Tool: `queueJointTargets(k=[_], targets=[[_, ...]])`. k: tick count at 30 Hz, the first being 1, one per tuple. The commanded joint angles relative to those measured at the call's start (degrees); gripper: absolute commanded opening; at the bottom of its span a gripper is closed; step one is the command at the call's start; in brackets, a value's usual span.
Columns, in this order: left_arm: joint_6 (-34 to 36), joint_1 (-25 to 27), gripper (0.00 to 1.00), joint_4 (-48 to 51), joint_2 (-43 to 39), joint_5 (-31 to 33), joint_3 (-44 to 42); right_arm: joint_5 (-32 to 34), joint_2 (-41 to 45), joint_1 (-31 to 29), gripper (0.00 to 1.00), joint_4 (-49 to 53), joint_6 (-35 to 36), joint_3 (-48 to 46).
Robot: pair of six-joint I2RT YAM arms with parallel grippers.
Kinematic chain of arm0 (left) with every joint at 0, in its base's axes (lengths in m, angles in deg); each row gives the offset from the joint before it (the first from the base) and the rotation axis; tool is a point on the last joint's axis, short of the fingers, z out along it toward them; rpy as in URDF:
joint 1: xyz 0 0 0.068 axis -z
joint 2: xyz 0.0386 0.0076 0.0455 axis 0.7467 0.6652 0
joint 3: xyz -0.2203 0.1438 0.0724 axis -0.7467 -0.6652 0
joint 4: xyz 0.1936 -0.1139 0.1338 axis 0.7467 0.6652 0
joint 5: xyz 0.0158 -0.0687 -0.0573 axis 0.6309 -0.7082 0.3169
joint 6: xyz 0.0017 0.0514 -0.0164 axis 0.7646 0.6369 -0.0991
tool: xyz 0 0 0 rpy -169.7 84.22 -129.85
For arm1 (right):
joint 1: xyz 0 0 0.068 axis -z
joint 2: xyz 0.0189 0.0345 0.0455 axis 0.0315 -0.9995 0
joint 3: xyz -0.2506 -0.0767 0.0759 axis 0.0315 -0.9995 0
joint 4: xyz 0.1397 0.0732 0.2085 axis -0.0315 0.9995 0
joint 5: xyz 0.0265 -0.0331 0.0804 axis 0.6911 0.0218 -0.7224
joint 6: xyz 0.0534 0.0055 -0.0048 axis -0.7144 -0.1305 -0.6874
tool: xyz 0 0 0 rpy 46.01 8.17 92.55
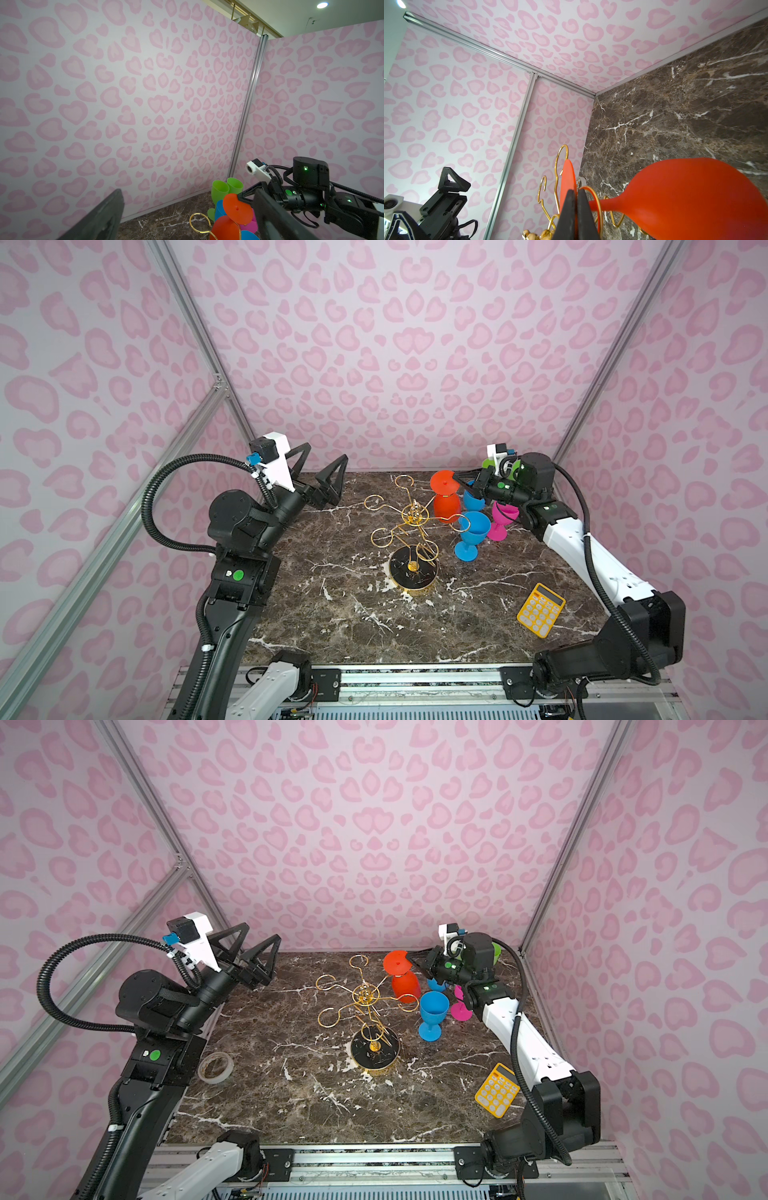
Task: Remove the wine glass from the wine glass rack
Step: 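Lift the red glass up off the rack hook with the right gripper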
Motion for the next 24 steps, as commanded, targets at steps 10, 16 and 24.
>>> queueJointTargets(k=[10,16,24], targets=[[0.3,-0.1,0.98,-1.1,-0.2,-1.1,0.0,-1.2,1.5,-0.4,0.0,-3.9,-2.1,-1.9],[0.1,0.0,0.98,-1.1,-0.2,-1.3,0.0,-1.3,2.2,-0.8,0.0,-4.3,-2.0,-2.6],[0.1,0.0,0.98,-1.1,-0.3,-1.4,0.0,-1.0,2.5,-2.2,0.0,-4.4,-1.9,-3.2]])
